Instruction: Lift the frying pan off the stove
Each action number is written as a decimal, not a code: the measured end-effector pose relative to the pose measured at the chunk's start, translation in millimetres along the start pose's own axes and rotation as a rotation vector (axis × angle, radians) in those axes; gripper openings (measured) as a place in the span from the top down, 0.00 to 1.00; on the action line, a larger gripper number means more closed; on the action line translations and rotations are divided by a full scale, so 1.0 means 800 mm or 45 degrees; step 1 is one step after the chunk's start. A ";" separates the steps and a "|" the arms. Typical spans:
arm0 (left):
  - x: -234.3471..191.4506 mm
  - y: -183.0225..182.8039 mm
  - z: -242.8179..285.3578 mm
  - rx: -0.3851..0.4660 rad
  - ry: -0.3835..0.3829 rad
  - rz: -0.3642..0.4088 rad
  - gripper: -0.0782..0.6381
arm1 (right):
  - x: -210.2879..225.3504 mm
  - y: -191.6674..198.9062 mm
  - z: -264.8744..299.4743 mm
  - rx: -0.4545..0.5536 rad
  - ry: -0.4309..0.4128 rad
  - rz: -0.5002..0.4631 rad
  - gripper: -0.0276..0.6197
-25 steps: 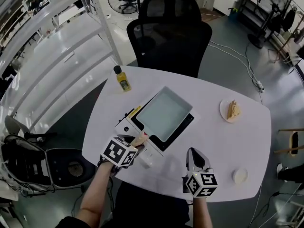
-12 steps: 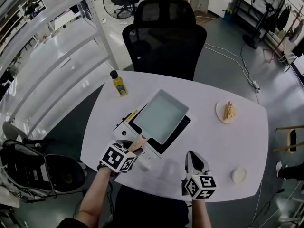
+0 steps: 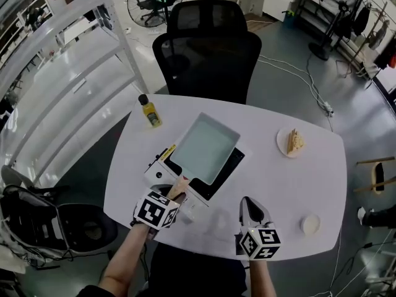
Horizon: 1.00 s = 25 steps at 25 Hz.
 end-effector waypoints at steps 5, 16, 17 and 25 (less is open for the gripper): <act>0.003 0.003 -0.002 0.013 -0.001 0.015 0.63 | -0.003 -0.001 0.000 0.015 0.008 -0.003 0.95; 0.007 0.003 -0.032 0.134 0.073 -0.020 0.63 | -0.016 -0.011 -0.021 0.080 0.060 -0.023 0.95; 0.006 0.000 -0.036 0.143 0.068 -0.008 0.63 | -0.017 -0.014 -0.022 0.090 0.071 -0.027 0.95; 0.008 -0.011 -0.059 0.193 0.068 0.083 0.63 | -0.020 -0.032 -0.052 0.193 0.172 -0.044 0.95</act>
Point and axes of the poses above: the fingertips, and each gripper's own axes: z forward along the fingers, x to its right, y out of its underside, the point moved 8 cm from there along -z, backward along the fingers, and after that the axes turned 8 degrees about -x, right-handed, at the moved point
